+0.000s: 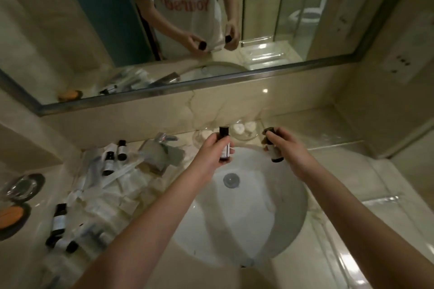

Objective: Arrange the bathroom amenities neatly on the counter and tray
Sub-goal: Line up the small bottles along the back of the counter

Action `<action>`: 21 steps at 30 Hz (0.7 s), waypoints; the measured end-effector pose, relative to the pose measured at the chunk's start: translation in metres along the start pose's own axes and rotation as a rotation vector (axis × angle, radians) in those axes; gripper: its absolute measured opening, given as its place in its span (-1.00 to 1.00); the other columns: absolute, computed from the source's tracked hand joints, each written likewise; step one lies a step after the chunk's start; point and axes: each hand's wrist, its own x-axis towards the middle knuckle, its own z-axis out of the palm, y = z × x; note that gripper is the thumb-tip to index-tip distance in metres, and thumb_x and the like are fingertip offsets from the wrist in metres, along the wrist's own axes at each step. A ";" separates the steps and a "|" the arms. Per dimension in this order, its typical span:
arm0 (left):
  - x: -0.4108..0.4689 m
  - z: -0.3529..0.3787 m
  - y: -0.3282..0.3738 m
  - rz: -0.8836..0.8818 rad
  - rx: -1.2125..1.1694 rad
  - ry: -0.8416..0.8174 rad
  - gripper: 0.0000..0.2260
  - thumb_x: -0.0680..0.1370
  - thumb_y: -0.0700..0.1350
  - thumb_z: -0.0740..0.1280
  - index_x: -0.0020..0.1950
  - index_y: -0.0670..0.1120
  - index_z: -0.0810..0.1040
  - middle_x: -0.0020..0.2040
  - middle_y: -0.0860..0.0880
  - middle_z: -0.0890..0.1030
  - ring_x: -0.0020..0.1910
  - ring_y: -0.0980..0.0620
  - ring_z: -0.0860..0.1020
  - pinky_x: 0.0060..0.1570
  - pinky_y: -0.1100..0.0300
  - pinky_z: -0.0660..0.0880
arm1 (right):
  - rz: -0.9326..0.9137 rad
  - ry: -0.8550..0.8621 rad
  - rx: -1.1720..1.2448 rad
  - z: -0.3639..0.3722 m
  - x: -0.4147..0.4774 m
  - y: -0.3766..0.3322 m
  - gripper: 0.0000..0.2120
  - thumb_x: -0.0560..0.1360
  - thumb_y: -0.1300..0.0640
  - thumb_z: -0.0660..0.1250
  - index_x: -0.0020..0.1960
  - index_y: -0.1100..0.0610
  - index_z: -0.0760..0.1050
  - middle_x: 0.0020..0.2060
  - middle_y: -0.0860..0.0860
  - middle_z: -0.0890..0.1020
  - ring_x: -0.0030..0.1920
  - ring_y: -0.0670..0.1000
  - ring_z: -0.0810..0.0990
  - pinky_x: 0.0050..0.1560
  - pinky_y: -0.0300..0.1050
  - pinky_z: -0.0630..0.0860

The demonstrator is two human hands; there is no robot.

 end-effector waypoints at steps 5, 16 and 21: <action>0.036 0.052 0.004 -0.059 -0.015 -0.022 -0.89 0.58 -0.07 0.22 -0.13 -0.03 0.39 -0.34 -0.06 0.47 -0.38 0.05 0.44 -0.40 0.21 0.41 | 0.014 0.155 0.031 -0.057 0.030 0.011 -0.92 0.45 0.22 0.38 -0.17 0.13 0.48 -0.20 0.13 0.57 -0.16 0.07 0.52 -0.13 -0.07 0.42; 0.116 0.086 -0.004 -0.068 0.058 -0.068 -0.85 0.56 -0.07 0.26 0.10 -0.05 0.51 -0.01 -0.07 0.57 -0.06 0.02 0.54 -0.05 0.09 0.46 | 0.038 0.253 0.016 -0.098 0.103 0.039 -0.87 0.42 0.26 0.41 -0.19 0.06 0.52 -0.23 0.04 0.58 -0.10 0.07 0.55 0.07 0.06 0.51; 0.141 0.088 -0.005 -0.053 0.038 -0.035 -0.88 0.56 -0.09 0.26 0.07 -0.03 0.53 -0.07 0.01 0.58 -0.10 0.07 0.54 -0.13 0.15 0.50 | 0.023 0.279 0.005 -0.103 0.141 0.043 -0.85 0.39 0.28 0.43 -0.10 0.09 0.56 -0.23 0.01 0.60 -0.10 0.03 0.57 0.11 0.08 0.52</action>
